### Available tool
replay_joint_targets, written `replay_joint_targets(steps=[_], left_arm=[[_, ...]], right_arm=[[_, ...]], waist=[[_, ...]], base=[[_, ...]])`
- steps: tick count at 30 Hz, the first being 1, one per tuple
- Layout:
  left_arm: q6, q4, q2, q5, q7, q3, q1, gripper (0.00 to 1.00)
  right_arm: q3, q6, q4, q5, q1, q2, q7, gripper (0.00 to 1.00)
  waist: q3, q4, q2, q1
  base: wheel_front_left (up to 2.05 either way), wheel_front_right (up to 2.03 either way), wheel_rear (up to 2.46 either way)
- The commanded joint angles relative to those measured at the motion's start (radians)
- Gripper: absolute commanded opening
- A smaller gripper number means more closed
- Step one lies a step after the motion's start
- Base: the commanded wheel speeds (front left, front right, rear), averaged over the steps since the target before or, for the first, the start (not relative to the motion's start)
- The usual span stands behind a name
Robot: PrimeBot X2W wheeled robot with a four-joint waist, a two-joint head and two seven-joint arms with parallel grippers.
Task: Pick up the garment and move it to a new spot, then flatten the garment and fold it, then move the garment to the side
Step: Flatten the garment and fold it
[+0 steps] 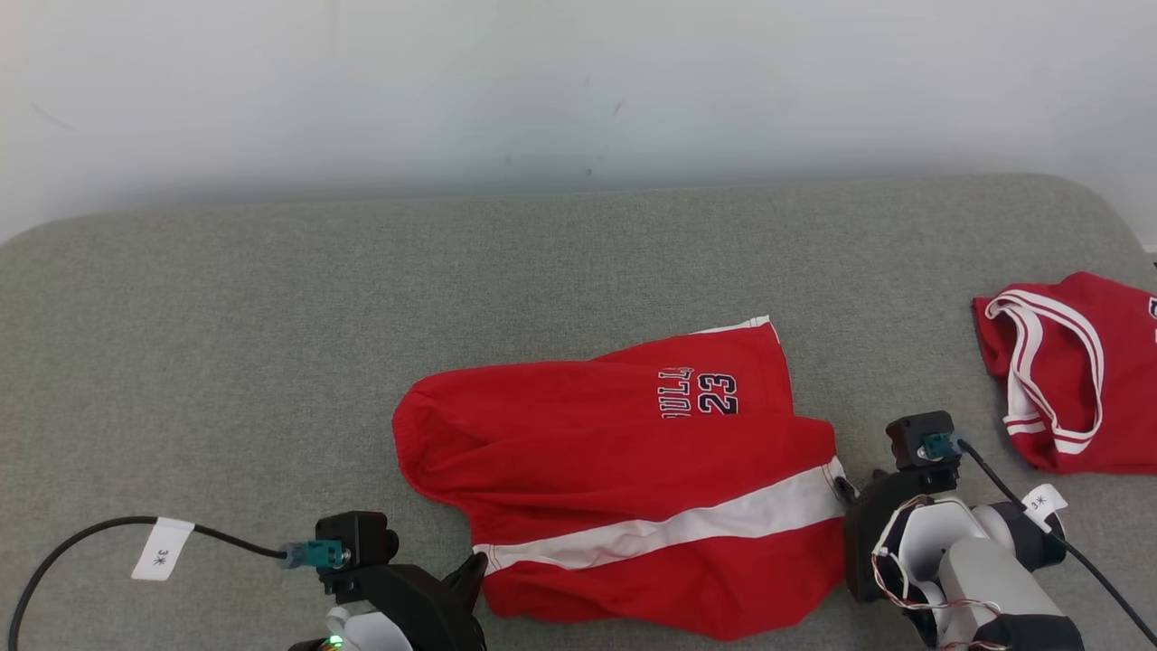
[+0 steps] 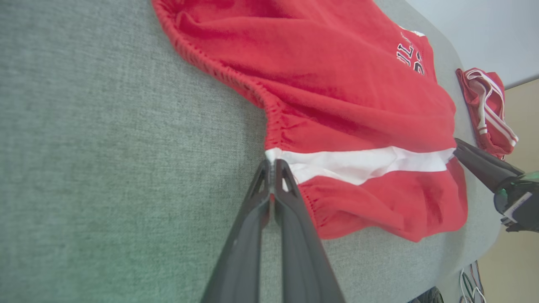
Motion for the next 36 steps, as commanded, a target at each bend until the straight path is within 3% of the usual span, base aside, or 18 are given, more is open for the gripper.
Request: replay_joint_targets(steps=[1,2,8,9,11,19,25,31,34,36], left_arm=[[0.002,0.002,0.0,0.007,-0.005,0.003,-0.009,0.0],[0.002,0.002,0.0,0.008,-0.005,0.003,-0.009,0.0],[0.007,-0.003,0.004,0.008,-0.003,0.002,-0.01,0.0],[0.008,-0.004,0.004,0.008,-0.002,0.002,-0.01,0.0],[0.009,-0.006,0.006,0.008,-0.002,0.003,-0.012,0.0],[0.01,-0.018,0.007,0.025,-0.065,0.03,-0.034,0.0],[-0.014,-0.112,-0.001,-0.021,-0.168,0.157,-0.126,0.0],[-0.01,-0.188,0.108,0.013,-0.056,0.223,-0.418,0.0],[-0.011,-0.141,0.136,0.033,-0.007,0.244,-0.577,0.0],[-0.014,-0.094,0.118,0.014,-0.023,0.283,-0.667,0.0]], right_arm=[[0.007,-0.002,0.021,0.014,-0.005,0.01,-0.003,0.8],[0.012,-0.002,0.031,0.023,-0.009,0.012,-0.003,0.82],[0.055,-0.002,0.102,0.072,-0.022,0.011,0.035,0.44],[0.063,-0.002,0.109,0.081,-0.023,0.011,0.04,0.24],[0.073,-0.002,0.118,0.092,-0.024,0.009,0.044,0.0],[0.078,-0.002,0.1,0.129,-0.066,-0.01,-0.036,0.0],[0.053,-0.002,-0.041,0.252,-0.148,0.013,-0.141,0.0],[0.082,-0.002,-0.258,0.459,-0.388,0.037,-0.129,0.0],[0.103,-0.002,-0.254,0.451,-0.534,0.022,-0.139,0.0],[0.096,-0.002,-0.213,0.432,-0.624,0.021,-0.175,0.0]], waist=[[0.001,-0.001,0.0,-0.0001],[0.002,-0.001,0.0,-0.0001],[0.007,0.002,0.0,-0.0001],[0.008,0.002,0.0,-0.0001],[0.011,0.003,0.0,-0.0001],[0.005,0.0,0.0,-0.0001],[0.034,-0.022,0.0,-0.0001],[0.198,-0.101,0.0,-0.0001],[0.286,-0.134,0.0,-0.0001],[0.32,-0.146,0.0,-0.0001]], base=[[0.0,0.0,0.0],[0.0,0.0,0.0],[0.0,0.0,0.0],[0.0,0.0,0.0],[0.0,0.0,0.0],[0.0,0.0,0.0],[0.0,0.0,0.0],[0.0,0.0,0.0],[0.0,0.0,0.0],[0.0,0.0,0.0]])
